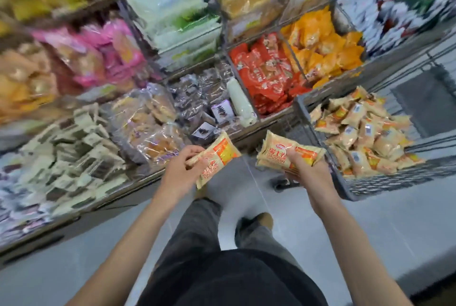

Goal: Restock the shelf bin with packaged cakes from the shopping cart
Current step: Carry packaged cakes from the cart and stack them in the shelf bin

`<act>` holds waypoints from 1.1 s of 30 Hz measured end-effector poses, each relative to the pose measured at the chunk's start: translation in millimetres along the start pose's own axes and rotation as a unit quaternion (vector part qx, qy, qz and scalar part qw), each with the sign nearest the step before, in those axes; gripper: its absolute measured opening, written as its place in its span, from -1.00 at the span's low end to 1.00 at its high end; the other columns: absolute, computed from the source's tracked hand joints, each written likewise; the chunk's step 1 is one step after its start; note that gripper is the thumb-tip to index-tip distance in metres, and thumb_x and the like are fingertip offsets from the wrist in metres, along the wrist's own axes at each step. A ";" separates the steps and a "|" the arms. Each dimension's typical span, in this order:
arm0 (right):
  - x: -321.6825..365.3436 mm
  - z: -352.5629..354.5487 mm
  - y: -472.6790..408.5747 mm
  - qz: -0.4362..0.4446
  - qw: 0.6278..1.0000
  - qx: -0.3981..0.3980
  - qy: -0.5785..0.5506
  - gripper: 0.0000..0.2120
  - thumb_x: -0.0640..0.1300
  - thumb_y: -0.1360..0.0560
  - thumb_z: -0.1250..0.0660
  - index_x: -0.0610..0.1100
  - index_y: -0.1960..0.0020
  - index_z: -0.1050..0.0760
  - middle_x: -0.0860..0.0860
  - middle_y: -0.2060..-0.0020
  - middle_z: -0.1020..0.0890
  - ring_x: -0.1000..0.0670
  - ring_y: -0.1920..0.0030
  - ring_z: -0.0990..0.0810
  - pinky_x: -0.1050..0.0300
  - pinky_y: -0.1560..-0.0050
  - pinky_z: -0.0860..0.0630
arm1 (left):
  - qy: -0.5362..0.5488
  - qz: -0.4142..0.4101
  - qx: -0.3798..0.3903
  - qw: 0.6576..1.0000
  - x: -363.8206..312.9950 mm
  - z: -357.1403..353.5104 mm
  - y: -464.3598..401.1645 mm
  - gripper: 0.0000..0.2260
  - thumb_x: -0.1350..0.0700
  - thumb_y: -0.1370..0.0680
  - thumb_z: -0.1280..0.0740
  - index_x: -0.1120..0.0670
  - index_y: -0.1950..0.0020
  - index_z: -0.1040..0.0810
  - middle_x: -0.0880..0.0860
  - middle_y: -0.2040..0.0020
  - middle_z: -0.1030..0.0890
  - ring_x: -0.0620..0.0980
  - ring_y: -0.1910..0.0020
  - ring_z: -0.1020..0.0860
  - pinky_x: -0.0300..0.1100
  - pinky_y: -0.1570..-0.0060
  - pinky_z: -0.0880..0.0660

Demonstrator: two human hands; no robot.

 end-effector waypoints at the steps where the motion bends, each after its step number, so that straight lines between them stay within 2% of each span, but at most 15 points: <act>1: 12.3 -21.5 -0.8 0.020 0.999 0.024 0.016 -0.91 -0.03 -0.47 -0.41 -0.03 0.17 -0.62 0.10 0.23 -0.71 0.07 0.18 -0.67 0.17 0.21 -0.54 | 0.010 0.005 -0.039 0.999 6.7 21.6 5.8 -0.84 0.21 -0.54 -0.32 -0.07 0.03 -0.50 -0.15 0.08 -0.57 -0.17 0.12 -0.53 -0.33 0.20 -0.45; 4: 46.4 -89.6 -0.2 0.080 0.993 0.076 0.037 -0.96 -0.07 -0.47 -0.40 -0.03 0.14 -0.58 0.20 0.27 -0.69 0.27 0.25 -0.64 0.44 0.34 -0.48 | 0.040 0.014 -0.135 0.990 27.4 80.4 23.6 -0.86 0.22 -0.54 -0.32 0.00 -0.01 -0.51 -0.08 0.06 -0.57 -0.16 0.14 -0.52 -0.40 0.26 -0.41; 8: 74.5 -188.3 14.2 0.131 0.980 0.115 0.094 -0.79 0.10 -0.44 -0.40 -0.04 0.08 -0.57 0.20 0.25 -0.67 0.29 0.22 -0.60 0.42 0.26 -0.45 | 0.071 0.028 -0.230 0.970 59.1 154.0 43.0 -0.90 0.18 -0.54 -0.34 0.02 -0.03 -0.57 -0.02 0.09 -0.62 -0.09 0.19 -0.54 -0.36 0.29 -0.38; 11: 87.0 -264.8 31.3 0.168 0.964 0.162 0.125 -0.78 0.13 -0.45 -0.37 -0.01 0.20 -0.54 0.34 0.45 -0.60 0.40 0.38 -0.53 0.51 0.39 -0.38 | 0.109 0.038 -0.276 0.954 83.2 214.6 50.7 -0.89 0.16 -0.54 -0.34 0.03 -0.05 -0.58 -0.04 0.09 -0.62 -0.24 0.28 -0.54 -0.45 0.40 -0.38; 13: 93.6 -315.2 41.5 0.178 0.958 0.186 0.125 -0.75 0.15 -0.41 -0.39 -0.04 0.21 -0.56 0.33 0.47 -0.59 0.36 0.43 -0.53 0.44 0.41 -0.42 | 0.116 0.030 -0.301 0.946 99.8 259.6 51.4 -0.91 0.15 -0.54 -0.33 0.01 -0.02 -0.58 -0.07 0.13 -0.61 -0.30 0.33 -0.53 -0.48 0.43 -0.38; 15: 100.3 -360.9 49.1 0.183 0.955 0.203 0.114 -0.70 0.20 -0.33 -0.41 -0.04 0.21 -0.57 0.27 0.40 -0.65 0.32 0.37 -0.59 0.45 0.40 -0.43 | 0.123 0.031 -0.327 0.937 117.8 305.0 48.8 -0.93 0.14 -0.54 -0.33 0.01 0.01 -0.57 -0.09 0.18 -0.60 -0.26 0.35 -0.53 -0.48 0.44 -0.37; 17: 105.3 -402.0 54.0 0.187 0.951 0.218 0.117 -0.70 0.22 -0.33 -0.41 0.00 0.18 -0.60 0.20 0.28 -0.69 0.22 0.24 -0.65 0.37 0.25 -0.51 | 0.127 0.025 -0.341 0.931 136.3 347.0 43.3 -0.95 0.13 -0.55 -0.32 0.01 0.04 -0.57 -0.10 0.20 -0.60 -0.27 0.34 -0.52 -0.47 0.41 -0.38; 20: 112.2 -450.4 56.0 0.204 0.943 0.239 0.106 -0.84 0.18 -0.37 -0.42 0.12 0.15 -0.64 0.15 0.19 -0.71 0.11 0.13 -0.68 0.17 0.11 -0.58 | 0.109 0.005 -0.353 0.929 152.5 401.6 27.5 -0.92 0.08 -0.56 -0.31 -0.10 0.08 -0.55 -0.13 0.16 -0.61 -0.19 0.20 -0.56 -0.41 0.34 -0.39; 22: 118.7 -477.4 54.5 0.205 0.946 0.231 0.103 -0.80 0.20 -0.36 -0.43 0.10 0.13 -0.64 0.11 0.17 -0.71 0.05 0.09 -0.68 0.01 -0.01 -0.56 | 0.091 -0.020 -0.354 0.931 149.5 436.5 12.3 -0.89 0.07 -0.56 -0.31 -0.15 0.10 -0.53 -0.13 0.12 -0.61 -0.21 0.15 -0.55 -0.38 0.30 -0.41; 24: 126.9 -500.6 52.9 0.198 0.950 0.220 0.097 -0.69 0.22 -0.34 -0.43 -0.01 0.12 -0.61 0.08 0.17 -0.71 0.05 0.10 -0.68 -0.01 -0.03 -0.54 | 0.077 -0.054 -0.352 0.931 133.9 470.7 -4.1 -0.85 0.11 -0.55 -0.31 -0.16 0.12 -0.52 -0.10 0.11 -0.61 -0.28 0.21 -0.55 -0.42 0.34 -0.42; 26: 137.6 -520.9 54.4 0.200 0.951 0.212 0.100 -0.62 0.25 -0.32 -0.42 -0.03 0.08 -0.59 0.08 0.18 -0.71 0.09 0.15 -0.67 0.11 0.10 -0.50 | 0.042 -0.096 -0.375 0.921 110.2 504.7 -20.4 -0.81 0.14 -0.53 -0.33 -0.18 0.15 -0.52 -0.16 0.15 -0.59 -0.36 0.27 -0.51 -0.48 0.38 -0.38; 29: 155.0 -544.4 55.8 0.207 0.951 0.206 0.099 -0.63 0.24 -0.36 -0.39 -0.03 0.02 -0.57 0.10 0.18 -0.71 0.10 0.14 -0.68 0.27 0.26 -0.47 | -0.001 -0.164 -0.412 0.896 68.0 553.4 -50.4 -0.89 0.11 -0.51 -0.33 -0.12 0.08 -0.51 -0.21 0.17 -0.57 -0.41 0.27 -0.49 -0.52 0.41 -0.36; 30: 161.5 -550.9 56.8 0.209 0.952 0.204 0.095 -0.64 0.22 -0.37 -0.39 -0.02 0.01 -0.57 0.09 0.17 -0.71 0.09 0.12 -0.68 0.31 0.30 -0.50 | -0.013 -0.177 -0.421 0.889 54.6 570.1 -63.4 -0.91 0.08 -0.52 -0.32 -0.13 0.05 -0.50 -0.20 0.14 -0.57 -0.38 0.25 -0.51 -0.48 0.40 -0.39; 31: 168.8 -557.2 57.6 0.209 0.953 0.201 0.090 -0.67 0.20 -0.38 -0.39 -0.01 0.01 -0.55 0.08 0.16 -0.70 0.07 0.11 -0.68 0.33 0.34 -0.52 | -0.037 -0.180 -0.428 0.885 41.5 586.7 -78.0 -0.92 0.04 -0.52 -0.31 -0.14 0.04 -0.49 -0.18 0.11 -0.58 -0.31 0.22 -0.53 -0.36 0.35 -0.46; 33: 183.5 -568.4 58.3 0.209 0.955 0.194 0.080 -0.72 0.18 -0.38 -0.40 0.02 0.04 -0.53 0.05 0.15 -0.69 0.03 0.10 -0.67 0.35 0.42 -0.51 | -0.136 -0.155 -0.414 0.886 19.8 617.3 -114.7 -0.94 0.02 -0.52 -0.30 -0.12 0.02 -0.50 -0.11 0.05 -0.59 -0.12 0.10 -0.55 -0.16 0.19 -0.50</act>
Point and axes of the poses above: each hand's wrist, its own y-axis away from the middle knuckle, its own z-axis out of the back of the hand, x = y × z, the point moved 1 cm from there along -y, towards the middle knuckle
